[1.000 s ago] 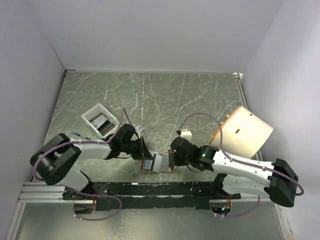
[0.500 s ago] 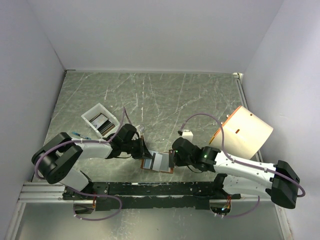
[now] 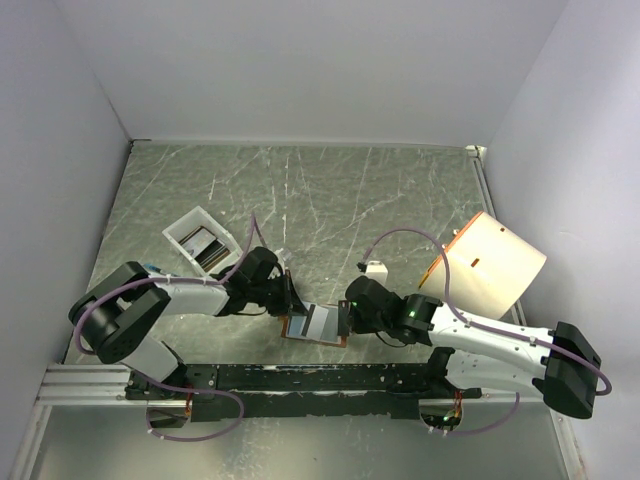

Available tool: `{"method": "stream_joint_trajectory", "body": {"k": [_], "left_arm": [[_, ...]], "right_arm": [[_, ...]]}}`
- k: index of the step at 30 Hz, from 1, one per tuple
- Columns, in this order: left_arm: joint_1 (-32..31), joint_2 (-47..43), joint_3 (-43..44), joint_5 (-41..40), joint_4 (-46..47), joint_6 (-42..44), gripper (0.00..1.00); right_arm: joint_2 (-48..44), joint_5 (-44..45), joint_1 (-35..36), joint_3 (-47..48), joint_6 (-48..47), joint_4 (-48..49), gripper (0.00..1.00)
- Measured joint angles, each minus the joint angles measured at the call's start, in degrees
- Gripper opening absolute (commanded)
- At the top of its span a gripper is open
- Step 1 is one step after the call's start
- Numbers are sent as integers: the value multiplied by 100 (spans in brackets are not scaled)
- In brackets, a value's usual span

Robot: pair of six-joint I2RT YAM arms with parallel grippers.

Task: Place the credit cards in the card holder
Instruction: Insert the credit card into the card holder.

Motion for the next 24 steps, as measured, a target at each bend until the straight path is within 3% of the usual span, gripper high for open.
{"method": "stream_joint_trajectory", "body": {"k": [24], "left_arm": [[-407,-125,2,-629,7,-133,7]], "right_arm": [[-37,-20,0,-33,70,7,0]]}}
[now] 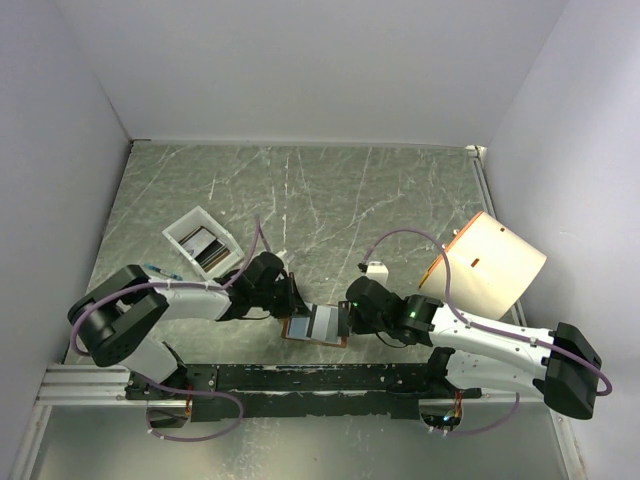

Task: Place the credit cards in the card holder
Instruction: Insert the credit card into the card holder.

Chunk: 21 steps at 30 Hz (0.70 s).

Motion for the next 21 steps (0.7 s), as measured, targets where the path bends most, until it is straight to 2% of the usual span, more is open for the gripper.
{"method": "stream_joint_trajectory", "body": {"k": [3,11,21], "left_arm": [[-22,85,11,-2,90,-17,13],[-184,195,208,-31,46,-15,48],[-199,-376,299,-404,-533,50,53]], "right_arm": [[0,-2,0,-17,2,37,0],[0,0,0,-4,9,9,0],[-437,90,0,136,188,-761,0]]}}
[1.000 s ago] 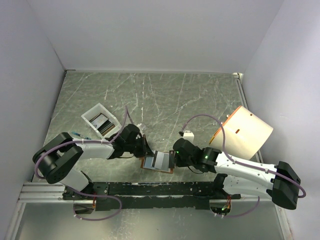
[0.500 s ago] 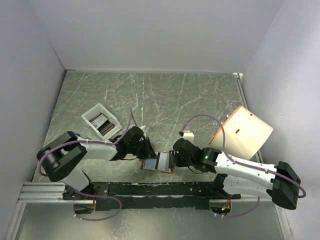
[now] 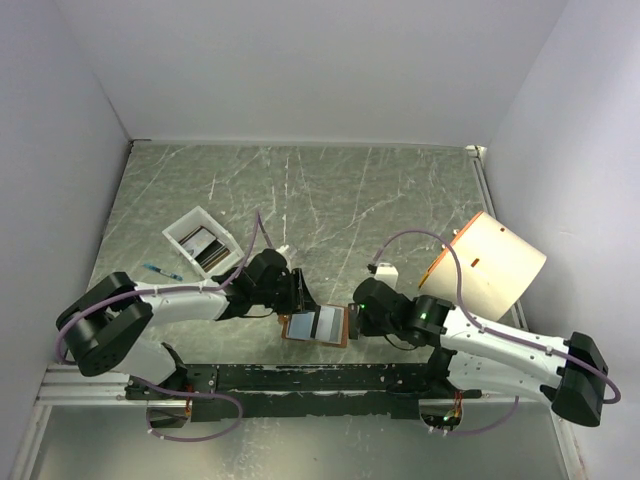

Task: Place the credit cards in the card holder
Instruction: Insert the credit card into the card holder.

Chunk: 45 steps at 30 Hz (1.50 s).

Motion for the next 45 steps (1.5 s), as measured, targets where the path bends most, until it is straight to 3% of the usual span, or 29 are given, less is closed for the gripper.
{"method": "stream_joint_trajectory", "body": {"k": [18,45], "left_arm": [[-33,249,-87,103,282,-4,54],[-435,645,-4,197,756,-195,53]], "right_arm": [[516,26,0,0,874,-118,0],[647,-28,0,-59,929,271,0]]}}
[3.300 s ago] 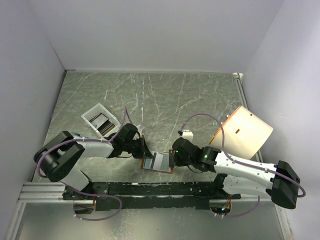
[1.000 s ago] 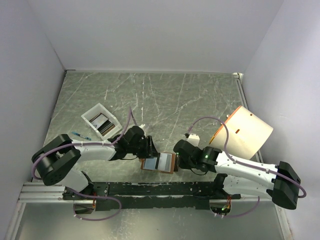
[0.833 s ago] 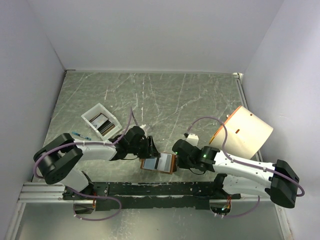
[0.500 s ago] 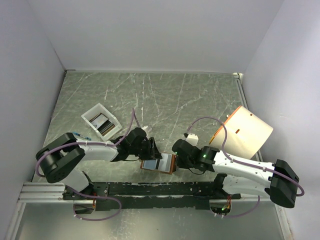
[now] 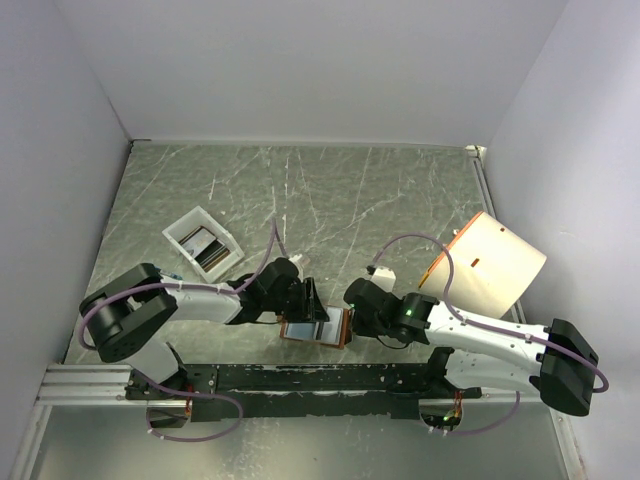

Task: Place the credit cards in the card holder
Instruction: Insert the credit card into the card holder.

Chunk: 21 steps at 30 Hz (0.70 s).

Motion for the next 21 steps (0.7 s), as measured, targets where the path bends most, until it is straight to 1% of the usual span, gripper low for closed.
{"method": "stream_joint_trajectory", "body": {"k": [6,11,18,21], "left_arm": [[-15,120,61,0,26,13,53],[-55,24,63,-26,11,11,54],[-90,-485,315,-374,-662,146,55],[-76,-767,391,-584,-960,238,54]], "right_arm": [[0,44,0,4,-155,-4,0],[2,256,0,70,-278,-223,0],[-186,573,0,326,-398,-769,0],[-299,660,0,479,-426,-946,0]]}}
